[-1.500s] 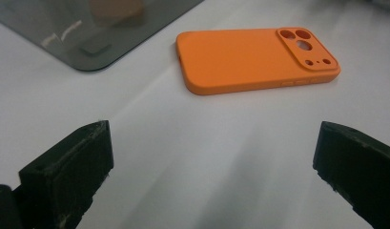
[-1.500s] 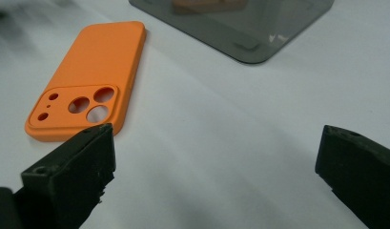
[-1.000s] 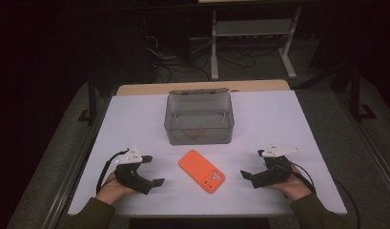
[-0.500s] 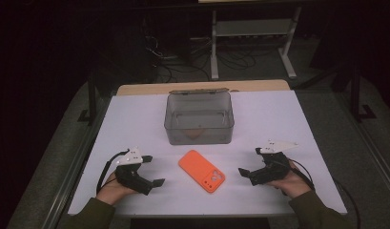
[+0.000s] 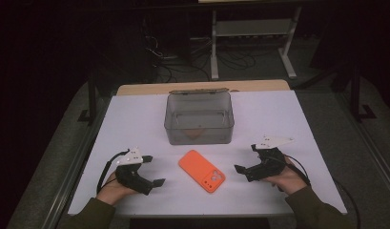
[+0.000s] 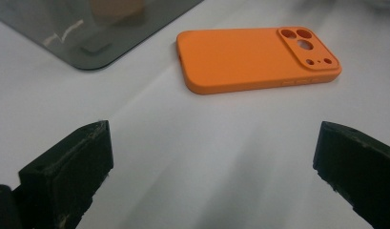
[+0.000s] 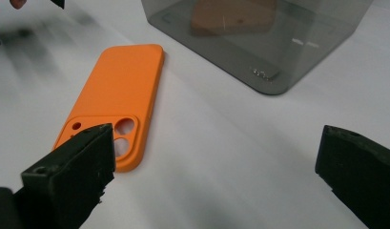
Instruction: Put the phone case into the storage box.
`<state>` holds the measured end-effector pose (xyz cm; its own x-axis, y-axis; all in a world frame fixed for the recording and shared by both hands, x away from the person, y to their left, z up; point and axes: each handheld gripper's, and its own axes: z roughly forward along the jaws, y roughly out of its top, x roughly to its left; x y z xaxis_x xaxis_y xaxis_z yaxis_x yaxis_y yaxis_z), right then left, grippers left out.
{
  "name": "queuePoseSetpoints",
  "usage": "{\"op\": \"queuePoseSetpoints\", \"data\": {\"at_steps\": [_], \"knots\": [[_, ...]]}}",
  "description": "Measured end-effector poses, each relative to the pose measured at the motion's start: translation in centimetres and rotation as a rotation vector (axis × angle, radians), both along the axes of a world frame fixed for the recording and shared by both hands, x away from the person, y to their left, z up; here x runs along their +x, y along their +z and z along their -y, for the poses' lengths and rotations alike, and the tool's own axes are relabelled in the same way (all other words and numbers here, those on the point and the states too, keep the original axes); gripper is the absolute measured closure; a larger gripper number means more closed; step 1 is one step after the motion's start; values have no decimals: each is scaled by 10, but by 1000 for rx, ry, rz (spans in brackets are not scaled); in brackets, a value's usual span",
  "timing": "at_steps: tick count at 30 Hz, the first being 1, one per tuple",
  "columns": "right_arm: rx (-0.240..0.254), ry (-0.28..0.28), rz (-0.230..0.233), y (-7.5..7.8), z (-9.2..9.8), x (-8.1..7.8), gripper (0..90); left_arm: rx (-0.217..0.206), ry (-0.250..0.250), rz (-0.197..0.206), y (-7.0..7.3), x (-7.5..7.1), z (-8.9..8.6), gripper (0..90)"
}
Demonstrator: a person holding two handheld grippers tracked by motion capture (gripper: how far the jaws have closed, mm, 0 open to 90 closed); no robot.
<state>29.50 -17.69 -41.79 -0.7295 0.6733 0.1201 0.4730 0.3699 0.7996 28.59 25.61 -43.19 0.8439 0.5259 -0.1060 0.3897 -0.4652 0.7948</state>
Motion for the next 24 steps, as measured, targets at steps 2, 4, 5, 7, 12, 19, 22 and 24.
{"op": "queuePoseSetpoints", "data": {"at_steps": [2, 4, 5, 7, 12, 19, 22, 24], "knots": [[-1, 4, 1, 1, -3, 2, 0, 3, -1, -1, 0, 0, 0, 0], [0, 7, -1, 2, -5, 5, 0, 3, 0, -1, 0, 0, 0, 0], [0, 9, 1, 3, -7, 6, 0, 3, -2, -1, 0, 0, 0, 0], [1, 15, 2, 3, -9, 7, 0, 2, 0, -3, -1, 0, 0, 0], [1, 21, 1, 4, -14, 11, 0, 2, -2, -3, -1, 0, 0, 0], [5, 33, 2, 8, -23, 16, 0, 0, -1, -2, 0, 0, 0, 0], [7, 41, 4, 9, -26, 18, 0, 1, -1, -3, 0, 0, 0, 0], [10, 43, 0, 10, -29, 19, 0, 1, -1, -3, 0, 0, 0, 0]]}}
